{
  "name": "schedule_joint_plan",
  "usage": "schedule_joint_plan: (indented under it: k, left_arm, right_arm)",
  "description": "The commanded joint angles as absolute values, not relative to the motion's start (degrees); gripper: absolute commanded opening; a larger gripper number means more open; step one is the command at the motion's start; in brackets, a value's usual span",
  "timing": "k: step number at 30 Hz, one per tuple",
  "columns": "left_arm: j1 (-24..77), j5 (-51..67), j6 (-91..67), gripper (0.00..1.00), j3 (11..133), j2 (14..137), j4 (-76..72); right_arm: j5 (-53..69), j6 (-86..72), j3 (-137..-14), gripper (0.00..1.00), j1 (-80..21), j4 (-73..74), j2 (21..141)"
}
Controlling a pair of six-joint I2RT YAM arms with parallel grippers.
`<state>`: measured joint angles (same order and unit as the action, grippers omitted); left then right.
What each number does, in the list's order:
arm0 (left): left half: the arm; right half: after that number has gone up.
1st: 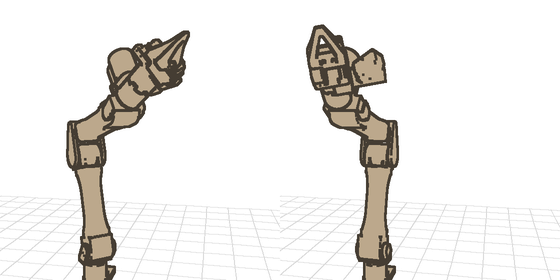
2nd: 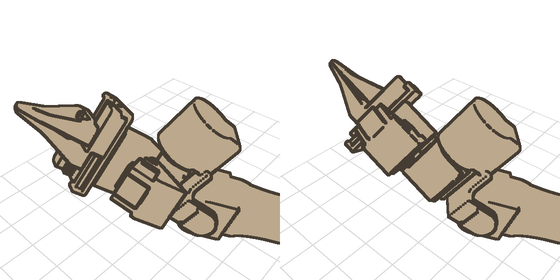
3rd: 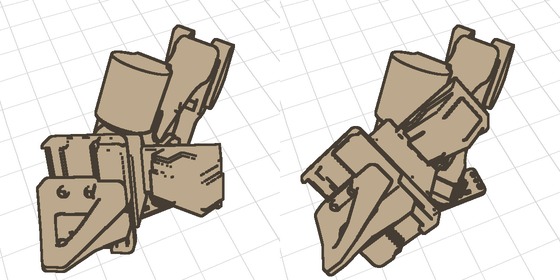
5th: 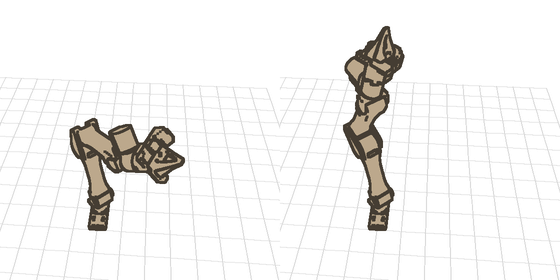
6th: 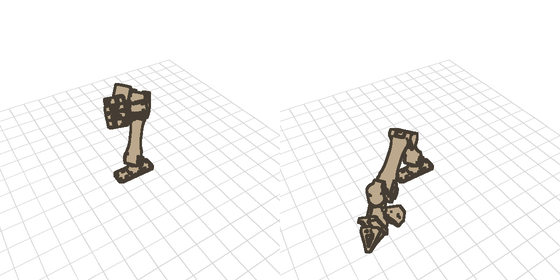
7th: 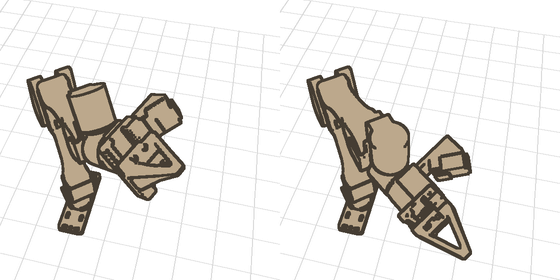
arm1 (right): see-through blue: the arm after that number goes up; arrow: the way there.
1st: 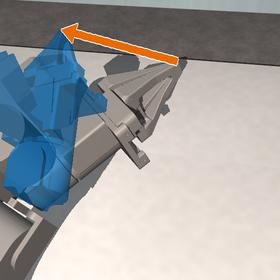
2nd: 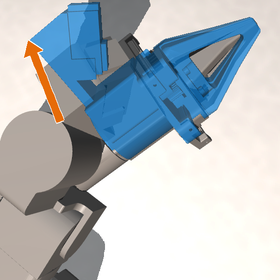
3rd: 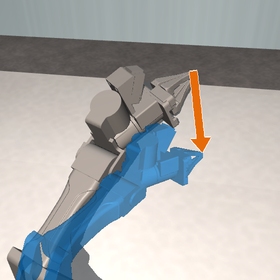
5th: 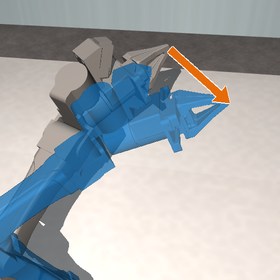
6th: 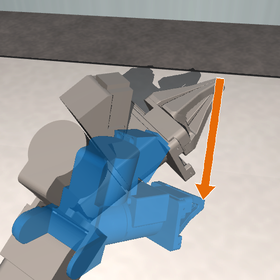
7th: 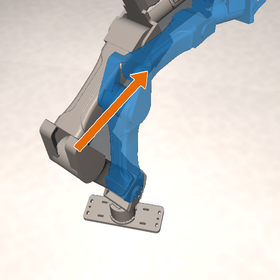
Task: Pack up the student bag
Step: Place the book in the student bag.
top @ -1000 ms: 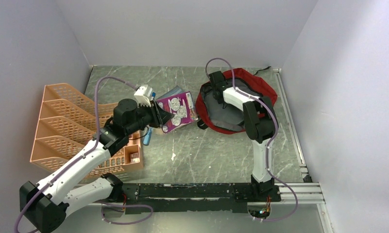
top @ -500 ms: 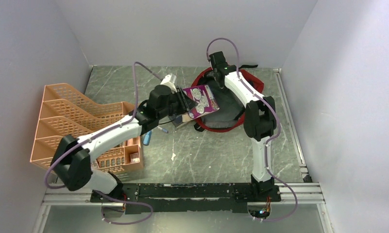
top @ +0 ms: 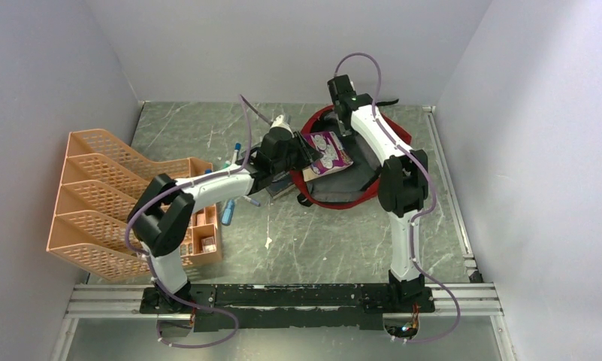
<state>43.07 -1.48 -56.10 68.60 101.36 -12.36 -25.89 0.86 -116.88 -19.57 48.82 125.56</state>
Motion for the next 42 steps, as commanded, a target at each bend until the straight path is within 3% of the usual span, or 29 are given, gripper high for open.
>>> schedule_joint_plan:
  k: [1,5,11,17,42]
  left_arm:
    - [43.47,-0.73,-58.47,0.05,73.35,103.65,-22.83]
    - [43.43,1.88,-59.29,0.05,75.37,107.07,-27.81]
    - [43.83,4.63,-61.82,0.05,75.36,110.7,-34.1]
    - [45.26,4.12,-63.15,0.05,75.58,113.5,-37.42]
    - [51.28,7.07,-64.59,0.05,96.01,133.87,-41.65]
  right_arm:
    - [-28.97,-10.28,-115.72,0.0,-19.43,55.11,121.16]
    - [-28.17,-19.5,-114.31,0.0,-19.42,60.43,119.17]
    - [-25.55,-24.11,-104.34,0.0,-19.42,56.28,111.13]
    - [-24.32,-24.48,-102.23,0.0,-19.45,54.03,106.07]
    - [-18.91,-21.65,-92.8,0.0,-19.51,43.94,97.52]
